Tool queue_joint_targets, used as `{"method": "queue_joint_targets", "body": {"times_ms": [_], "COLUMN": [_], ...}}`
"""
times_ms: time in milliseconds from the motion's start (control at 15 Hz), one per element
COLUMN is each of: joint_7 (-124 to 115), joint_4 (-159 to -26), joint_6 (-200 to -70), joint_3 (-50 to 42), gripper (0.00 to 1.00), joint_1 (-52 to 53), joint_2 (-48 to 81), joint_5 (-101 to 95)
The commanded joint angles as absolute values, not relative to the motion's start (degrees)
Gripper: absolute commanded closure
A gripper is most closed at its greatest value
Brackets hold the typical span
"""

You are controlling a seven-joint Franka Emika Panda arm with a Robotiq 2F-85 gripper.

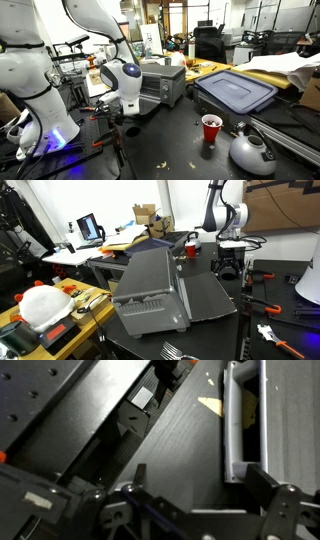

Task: Open the toaster oven door.

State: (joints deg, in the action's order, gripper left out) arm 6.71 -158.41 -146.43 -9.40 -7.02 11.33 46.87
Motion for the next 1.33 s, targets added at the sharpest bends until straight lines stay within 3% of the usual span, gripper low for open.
{"method": "queue_joint_targets", "body": {"times_ms": [0,267,600,867,1267], "joint_7": [-7.13,-25.18,-42.27,-43.53,-34.13], "joint_4": [-160.92,-161.06,-158.62,-157.02,-151.13], "joint_6": [-151.63,-153.15,-144.68,-130.32,-115.78], "joint_3": [-10.1,-16.99,-24.82,-13.53,-3.39], "gripper": [0.0,0.0,0.0,0.0,0.0], "joint_1": [-4.64,2.27,8.2,-1.94,-5.0], "joint_2": [6.37,3.93,-3.84,-16.32,-26.48], "joint_5": [35.55,15.13,-10.71,-19.51,-13.16]}}
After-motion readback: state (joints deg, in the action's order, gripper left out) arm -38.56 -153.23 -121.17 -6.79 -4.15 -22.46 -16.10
